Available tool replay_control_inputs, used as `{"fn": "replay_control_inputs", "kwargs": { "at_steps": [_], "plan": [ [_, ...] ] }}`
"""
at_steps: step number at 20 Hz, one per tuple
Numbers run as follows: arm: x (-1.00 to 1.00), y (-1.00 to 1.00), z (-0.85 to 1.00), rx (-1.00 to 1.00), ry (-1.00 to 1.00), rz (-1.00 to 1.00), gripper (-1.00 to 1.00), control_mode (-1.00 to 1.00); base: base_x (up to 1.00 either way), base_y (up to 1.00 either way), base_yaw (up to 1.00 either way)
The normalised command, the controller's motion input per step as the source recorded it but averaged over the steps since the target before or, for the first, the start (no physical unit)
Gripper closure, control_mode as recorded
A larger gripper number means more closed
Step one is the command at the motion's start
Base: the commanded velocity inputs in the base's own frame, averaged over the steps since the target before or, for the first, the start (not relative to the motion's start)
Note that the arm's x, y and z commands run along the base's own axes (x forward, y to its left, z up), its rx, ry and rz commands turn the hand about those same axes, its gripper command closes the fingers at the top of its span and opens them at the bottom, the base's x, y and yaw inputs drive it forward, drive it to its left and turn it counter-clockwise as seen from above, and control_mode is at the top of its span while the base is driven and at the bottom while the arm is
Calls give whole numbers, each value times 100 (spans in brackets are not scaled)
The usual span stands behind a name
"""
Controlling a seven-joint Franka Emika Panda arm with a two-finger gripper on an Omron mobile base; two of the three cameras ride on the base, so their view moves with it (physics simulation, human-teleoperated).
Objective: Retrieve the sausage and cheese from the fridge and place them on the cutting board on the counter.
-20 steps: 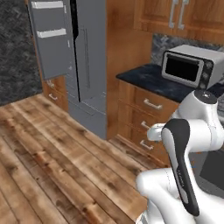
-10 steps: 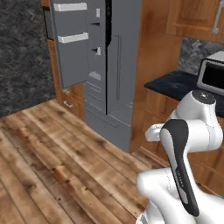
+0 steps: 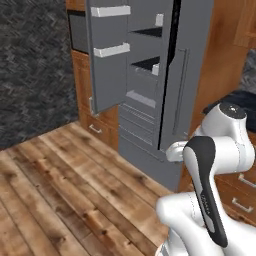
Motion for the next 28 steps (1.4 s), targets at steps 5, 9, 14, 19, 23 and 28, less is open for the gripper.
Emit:
{"fn": "replay_control_inputs", "kwargs": {
  "at_steps": [5,9,14,19,23,28],
  "plan": [
    [0,0,0,0,0,0,-100,100,100,100,-15],
    [0,0,0,0,0,0,-100,100,99,100,-28],
    [0,0,0,0,0,0,-100,100,82,100,-38],
    [0,0,0,0,0,0,-100,100,76,100,-43],
    [0,0,0,0,0,0,-100,100,43,76,-35],
    [0,0,0,0,0,0,-100,100,-2,9,-11]
  ]
}}
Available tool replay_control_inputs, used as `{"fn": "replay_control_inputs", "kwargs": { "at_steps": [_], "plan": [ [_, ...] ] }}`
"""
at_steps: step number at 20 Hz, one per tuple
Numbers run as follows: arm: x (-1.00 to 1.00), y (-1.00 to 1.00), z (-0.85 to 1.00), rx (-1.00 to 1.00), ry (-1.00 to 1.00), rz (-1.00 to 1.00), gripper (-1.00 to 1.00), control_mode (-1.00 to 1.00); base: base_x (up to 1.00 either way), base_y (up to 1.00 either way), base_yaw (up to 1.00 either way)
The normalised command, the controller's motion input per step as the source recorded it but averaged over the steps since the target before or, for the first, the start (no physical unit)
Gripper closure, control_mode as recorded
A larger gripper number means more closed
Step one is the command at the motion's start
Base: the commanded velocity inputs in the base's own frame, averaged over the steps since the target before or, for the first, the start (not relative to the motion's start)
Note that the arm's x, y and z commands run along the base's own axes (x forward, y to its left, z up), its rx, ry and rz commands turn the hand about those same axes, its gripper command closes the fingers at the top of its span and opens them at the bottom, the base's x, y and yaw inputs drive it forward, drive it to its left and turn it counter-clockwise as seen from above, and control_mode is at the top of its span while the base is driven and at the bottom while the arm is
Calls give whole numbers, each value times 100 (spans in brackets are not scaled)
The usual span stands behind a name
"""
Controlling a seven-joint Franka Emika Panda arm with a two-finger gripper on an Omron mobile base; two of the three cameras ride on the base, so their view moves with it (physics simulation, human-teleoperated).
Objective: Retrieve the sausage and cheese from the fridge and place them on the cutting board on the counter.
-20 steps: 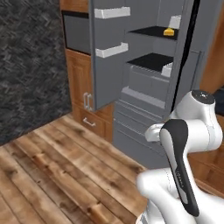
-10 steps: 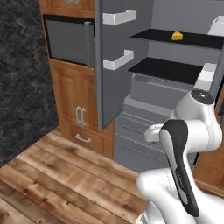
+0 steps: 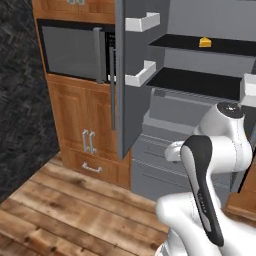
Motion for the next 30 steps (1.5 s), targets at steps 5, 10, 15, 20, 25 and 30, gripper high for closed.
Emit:
{"fn": "replay_control_inputs", "kwargs": {
  "at_steps": [5,10,15,20,25,30],
  "plan": [
    [0,0,0,0,0,0,-100,100,-37,0,-4],
    [0,0,0,0,0,0,-100,100,-40,-1,-26],
    [0,0,0,0,0,0,-100,100,15,1,-41],
    [0,0,0,0,0,0,-100,100,36,16,-36],
    [0,0,0,0,0,0,-100,100,49,24,-15],
    [0,0,0,0,0,0,-100,100,72,52,-28]
  ]
}}
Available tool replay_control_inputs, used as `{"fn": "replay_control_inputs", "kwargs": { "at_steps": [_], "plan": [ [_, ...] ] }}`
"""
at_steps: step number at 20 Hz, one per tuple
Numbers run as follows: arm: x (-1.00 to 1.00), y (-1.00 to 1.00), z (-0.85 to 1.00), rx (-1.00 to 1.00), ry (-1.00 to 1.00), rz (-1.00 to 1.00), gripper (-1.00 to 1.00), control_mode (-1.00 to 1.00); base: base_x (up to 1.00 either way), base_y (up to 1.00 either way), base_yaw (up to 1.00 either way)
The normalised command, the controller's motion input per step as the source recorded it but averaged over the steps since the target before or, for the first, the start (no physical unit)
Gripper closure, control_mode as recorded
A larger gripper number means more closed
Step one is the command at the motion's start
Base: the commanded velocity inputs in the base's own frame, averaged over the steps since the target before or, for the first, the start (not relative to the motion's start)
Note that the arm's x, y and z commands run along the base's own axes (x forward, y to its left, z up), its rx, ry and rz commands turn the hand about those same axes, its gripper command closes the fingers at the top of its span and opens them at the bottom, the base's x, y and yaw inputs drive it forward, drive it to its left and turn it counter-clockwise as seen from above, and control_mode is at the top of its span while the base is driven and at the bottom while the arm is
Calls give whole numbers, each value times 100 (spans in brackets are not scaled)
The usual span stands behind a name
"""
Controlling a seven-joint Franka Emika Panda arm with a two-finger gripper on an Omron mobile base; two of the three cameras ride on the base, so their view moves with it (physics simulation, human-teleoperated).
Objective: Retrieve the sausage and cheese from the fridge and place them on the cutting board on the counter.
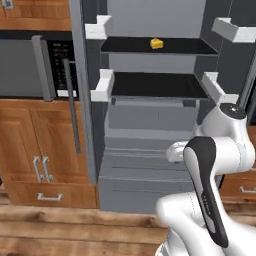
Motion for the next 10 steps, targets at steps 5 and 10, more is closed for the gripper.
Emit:
{"fn": "replay_control_inputs", "kwargs": {
  "at_steps": [5,10],
  "plan": [
    [0,0,0,0,0,0,-100,100,52,37,-27],
    [0,0,0,0,0,0,-100,100,18,11,-37]
  ]
}}
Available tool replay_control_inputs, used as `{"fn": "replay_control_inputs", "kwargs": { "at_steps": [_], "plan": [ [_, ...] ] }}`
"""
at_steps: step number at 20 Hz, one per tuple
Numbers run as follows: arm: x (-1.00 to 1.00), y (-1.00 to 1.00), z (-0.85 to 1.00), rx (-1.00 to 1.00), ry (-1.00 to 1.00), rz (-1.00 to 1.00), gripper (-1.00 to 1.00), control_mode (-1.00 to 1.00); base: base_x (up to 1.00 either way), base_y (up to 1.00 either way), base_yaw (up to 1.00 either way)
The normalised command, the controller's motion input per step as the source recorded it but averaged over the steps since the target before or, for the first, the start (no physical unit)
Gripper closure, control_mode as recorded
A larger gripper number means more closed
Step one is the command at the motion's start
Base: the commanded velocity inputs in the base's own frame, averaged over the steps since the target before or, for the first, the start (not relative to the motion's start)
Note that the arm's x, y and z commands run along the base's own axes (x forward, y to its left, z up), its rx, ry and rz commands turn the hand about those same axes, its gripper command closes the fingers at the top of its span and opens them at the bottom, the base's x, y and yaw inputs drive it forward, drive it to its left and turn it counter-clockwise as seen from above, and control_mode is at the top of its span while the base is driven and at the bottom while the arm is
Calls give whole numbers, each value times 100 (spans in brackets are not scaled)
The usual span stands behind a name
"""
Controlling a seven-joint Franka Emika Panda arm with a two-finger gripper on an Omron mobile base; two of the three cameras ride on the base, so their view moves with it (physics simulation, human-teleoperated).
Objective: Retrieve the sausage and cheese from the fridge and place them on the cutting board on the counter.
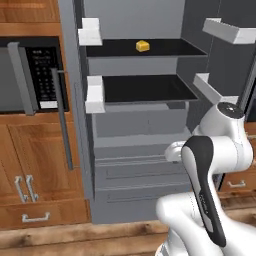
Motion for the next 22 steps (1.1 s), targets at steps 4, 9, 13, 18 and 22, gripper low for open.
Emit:
{"fn": "replay_control_inputs", "kwargs": {
  "at_steps": [4,9,13,18,22],
  "plan": [
    [0,0,0,0,0,0,-100,100,3,1,-25],
    [0,0,0,0,0,0,-100,100,46,7,-9],
    [0,0,0,0,0,0,-100,100,37,3,0],
    [0,0,0,0,0,0,-100,100,48,0,-2],
    [0,0,0,0,0,0,-100,100,54,7,0]
  ]
}}
